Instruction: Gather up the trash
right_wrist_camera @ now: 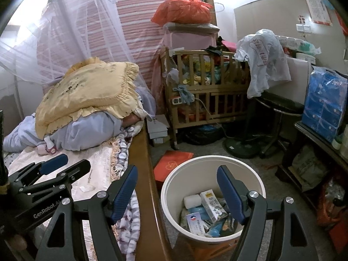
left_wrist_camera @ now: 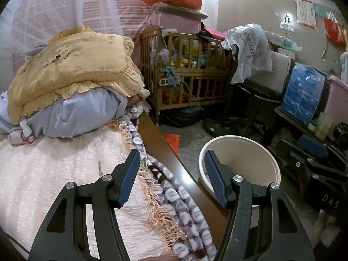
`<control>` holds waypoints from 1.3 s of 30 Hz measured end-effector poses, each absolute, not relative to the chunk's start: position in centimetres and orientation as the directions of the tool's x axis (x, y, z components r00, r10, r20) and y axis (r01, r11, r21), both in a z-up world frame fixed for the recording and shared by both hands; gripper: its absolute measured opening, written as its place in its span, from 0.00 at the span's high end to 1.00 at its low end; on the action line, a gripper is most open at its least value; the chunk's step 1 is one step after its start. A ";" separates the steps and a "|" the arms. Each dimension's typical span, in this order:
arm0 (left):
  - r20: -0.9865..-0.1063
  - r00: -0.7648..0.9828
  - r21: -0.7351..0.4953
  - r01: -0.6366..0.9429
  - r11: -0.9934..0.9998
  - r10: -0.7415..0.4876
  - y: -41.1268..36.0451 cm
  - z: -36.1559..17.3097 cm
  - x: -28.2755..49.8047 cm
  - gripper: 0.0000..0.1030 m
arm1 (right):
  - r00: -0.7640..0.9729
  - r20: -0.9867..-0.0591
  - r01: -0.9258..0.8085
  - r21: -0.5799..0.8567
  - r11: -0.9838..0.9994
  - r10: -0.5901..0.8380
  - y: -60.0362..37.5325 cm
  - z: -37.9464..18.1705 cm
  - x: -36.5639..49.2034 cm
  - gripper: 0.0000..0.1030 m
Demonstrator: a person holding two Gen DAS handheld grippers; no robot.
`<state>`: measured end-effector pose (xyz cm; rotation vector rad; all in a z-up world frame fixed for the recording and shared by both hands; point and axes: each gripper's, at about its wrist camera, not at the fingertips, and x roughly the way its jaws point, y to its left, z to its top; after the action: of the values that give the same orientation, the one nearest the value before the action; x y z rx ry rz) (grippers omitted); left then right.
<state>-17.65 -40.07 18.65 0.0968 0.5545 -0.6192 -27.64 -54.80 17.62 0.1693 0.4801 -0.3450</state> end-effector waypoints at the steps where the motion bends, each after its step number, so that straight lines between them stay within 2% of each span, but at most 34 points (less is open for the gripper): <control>1: -0.521 0.674 -0.075 0.574 0.815 -0.523 -40.1 18.6 -17.7 0.42 | 0.831 -0.479 0.364 0.080 0.928 -0.284 -54.8 17.6 -27.7 0.29; 39: -0.542 0.657 -0.090 0.576 0.813 -0.525 -41.1 17.8 -18.1 0.42 | 0.822 -0.491 0.371 0.082 0.925 -0.287 -55.7 17.4 -27.9 0.27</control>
<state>-18.13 -41.13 17.76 0.0927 0.5838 -0.6242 -27.91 -55.73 17.39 0.1771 0.4934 -0.3519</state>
